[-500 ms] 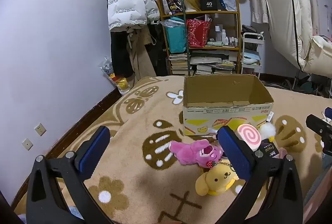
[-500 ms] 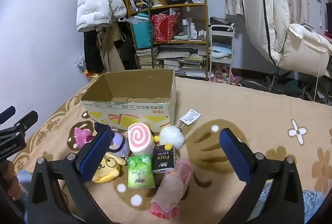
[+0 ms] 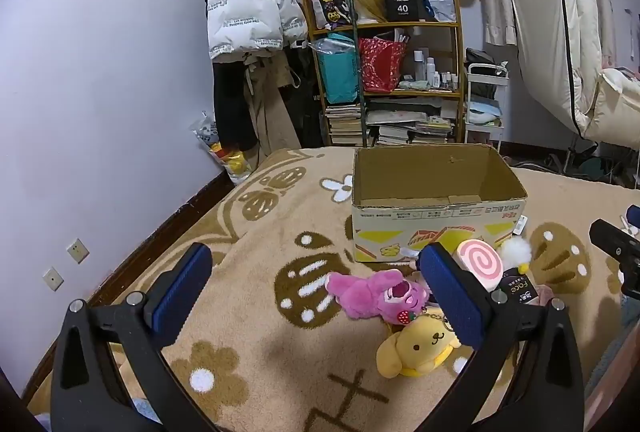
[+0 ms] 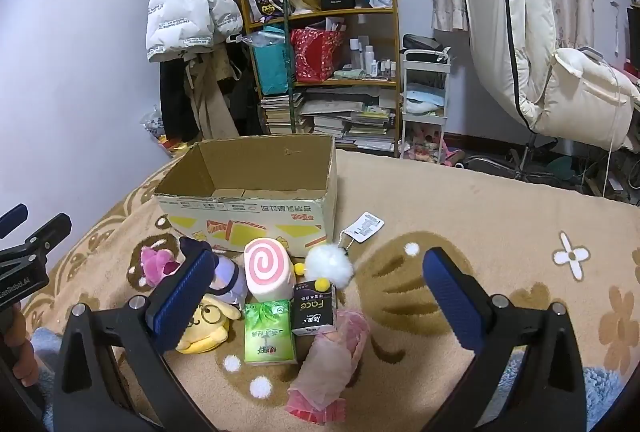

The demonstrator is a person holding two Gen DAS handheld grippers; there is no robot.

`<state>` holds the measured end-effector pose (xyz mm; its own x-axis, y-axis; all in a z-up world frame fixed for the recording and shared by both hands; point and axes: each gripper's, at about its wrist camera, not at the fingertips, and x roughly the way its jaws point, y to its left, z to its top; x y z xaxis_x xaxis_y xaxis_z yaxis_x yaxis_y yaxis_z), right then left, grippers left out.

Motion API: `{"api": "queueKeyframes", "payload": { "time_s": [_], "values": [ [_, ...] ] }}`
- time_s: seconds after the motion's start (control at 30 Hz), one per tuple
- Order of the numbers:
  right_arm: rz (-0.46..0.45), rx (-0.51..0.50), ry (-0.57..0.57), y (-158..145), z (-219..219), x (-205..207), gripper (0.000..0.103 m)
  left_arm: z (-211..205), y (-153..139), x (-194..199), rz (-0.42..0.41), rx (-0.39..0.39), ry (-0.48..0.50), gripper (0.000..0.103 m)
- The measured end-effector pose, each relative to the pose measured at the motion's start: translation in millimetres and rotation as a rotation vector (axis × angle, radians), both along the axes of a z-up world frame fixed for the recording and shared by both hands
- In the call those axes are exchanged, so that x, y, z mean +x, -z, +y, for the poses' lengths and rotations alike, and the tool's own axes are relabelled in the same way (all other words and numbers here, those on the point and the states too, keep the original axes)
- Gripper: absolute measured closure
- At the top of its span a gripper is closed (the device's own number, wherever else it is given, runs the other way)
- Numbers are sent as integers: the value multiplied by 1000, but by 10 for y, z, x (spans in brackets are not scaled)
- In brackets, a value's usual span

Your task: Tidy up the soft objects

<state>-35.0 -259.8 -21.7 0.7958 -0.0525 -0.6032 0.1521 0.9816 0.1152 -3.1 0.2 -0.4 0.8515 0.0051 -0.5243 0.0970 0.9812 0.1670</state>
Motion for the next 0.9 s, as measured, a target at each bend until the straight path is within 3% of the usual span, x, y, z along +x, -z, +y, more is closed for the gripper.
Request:
{"api": "queueKeyframes", "payload": {
  "time_s": [0.9],
  "values": [
    [1,-7,0,-4,-13,-4,0,-1,-38,8,-1,-5,-2,0]
  ]
}}
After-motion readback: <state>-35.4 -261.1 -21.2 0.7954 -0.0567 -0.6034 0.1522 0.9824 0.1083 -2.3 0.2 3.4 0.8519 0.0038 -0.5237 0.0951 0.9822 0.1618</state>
